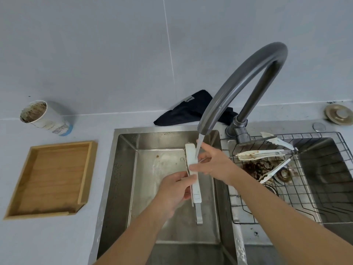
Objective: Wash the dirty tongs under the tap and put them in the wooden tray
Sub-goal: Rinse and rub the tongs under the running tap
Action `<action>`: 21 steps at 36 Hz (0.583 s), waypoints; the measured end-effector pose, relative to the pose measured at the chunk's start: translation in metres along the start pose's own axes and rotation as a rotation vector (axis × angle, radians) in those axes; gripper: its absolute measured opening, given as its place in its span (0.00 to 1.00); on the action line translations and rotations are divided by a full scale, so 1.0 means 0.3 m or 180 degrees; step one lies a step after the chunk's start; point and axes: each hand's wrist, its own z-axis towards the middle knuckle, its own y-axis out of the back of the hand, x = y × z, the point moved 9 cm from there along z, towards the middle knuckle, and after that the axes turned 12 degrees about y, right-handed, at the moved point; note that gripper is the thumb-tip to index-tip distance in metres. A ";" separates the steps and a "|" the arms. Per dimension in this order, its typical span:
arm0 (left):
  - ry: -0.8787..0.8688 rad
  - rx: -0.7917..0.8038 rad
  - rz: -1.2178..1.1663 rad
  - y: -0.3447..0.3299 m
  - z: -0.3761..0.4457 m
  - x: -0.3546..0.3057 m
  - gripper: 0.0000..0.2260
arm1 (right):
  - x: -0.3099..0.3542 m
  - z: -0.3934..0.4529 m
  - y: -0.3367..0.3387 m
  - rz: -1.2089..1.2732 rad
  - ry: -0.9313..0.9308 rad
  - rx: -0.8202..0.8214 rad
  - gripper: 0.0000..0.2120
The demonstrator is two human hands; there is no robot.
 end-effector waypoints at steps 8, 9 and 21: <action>0.0015 0.0106 0.0074 -0.002 -0.005 0.021 0.08 | 0.007 0.054 0.033 0.0350 0.0002 -0.0279 0.14; 0.0012 0.0093 0.0079 -0.005 -0.003 0.026 0.09 | 0.011 0.053 0.044 0.0393 0.0023 -0.0400 0.08; -0.0334 -0.0140 0.0070 0.022 -0.027 -0.013 0.05 | -0.011 0.010 -0.030 0.0522 0.0050 -0.0197 0.25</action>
